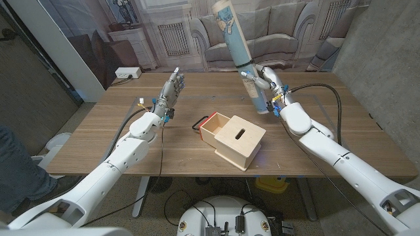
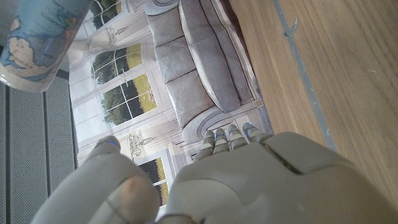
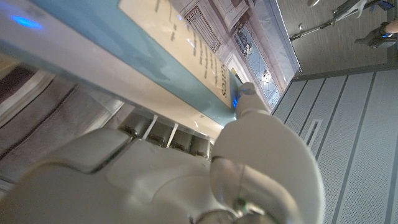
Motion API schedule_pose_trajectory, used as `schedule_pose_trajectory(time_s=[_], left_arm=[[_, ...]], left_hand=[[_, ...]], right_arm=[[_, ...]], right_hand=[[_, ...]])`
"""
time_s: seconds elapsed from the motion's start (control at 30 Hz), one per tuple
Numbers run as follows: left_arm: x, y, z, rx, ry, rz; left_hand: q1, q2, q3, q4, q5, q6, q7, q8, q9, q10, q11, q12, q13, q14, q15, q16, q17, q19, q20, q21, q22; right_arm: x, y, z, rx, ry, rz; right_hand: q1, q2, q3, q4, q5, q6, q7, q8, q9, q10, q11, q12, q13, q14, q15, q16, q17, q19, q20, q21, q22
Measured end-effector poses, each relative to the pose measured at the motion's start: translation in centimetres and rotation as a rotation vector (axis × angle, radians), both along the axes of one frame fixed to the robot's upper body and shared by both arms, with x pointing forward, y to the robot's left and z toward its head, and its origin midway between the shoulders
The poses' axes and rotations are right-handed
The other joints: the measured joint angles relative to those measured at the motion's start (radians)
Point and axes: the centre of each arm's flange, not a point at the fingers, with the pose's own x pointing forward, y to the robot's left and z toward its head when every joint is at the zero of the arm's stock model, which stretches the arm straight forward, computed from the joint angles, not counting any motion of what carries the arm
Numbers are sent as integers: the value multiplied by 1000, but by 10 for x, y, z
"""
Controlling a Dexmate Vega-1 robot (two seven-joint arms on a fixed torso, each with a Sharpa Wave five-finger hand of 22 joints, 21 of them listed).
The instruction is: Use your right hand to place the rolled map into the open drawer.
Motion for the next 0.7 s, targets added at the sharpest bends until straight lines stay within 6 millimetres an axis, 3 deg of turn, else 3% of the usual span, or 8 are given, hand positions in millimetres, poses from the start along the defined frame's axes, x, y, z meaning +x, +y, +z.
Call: schedule_pose_trajectory(time_s=[0.7], left_arm=[[-5, 2, -6, -10, 3, 5]], left_hand=[[0, 0, 0, 0, 0, 0, 0, 0, 0, 0, 0, 0, 0, 0, 0, 0, 0, 0, 0, 0, 0]], right_arm=[[-6, 25, 19, -12, -18, 149]], right_hand=[[3, 3, 3, -3, 0, 0, 0, -11, -1, 0, 0, -8, 0, -3, -4, -4, 0, 0, 0, 0, 0]])
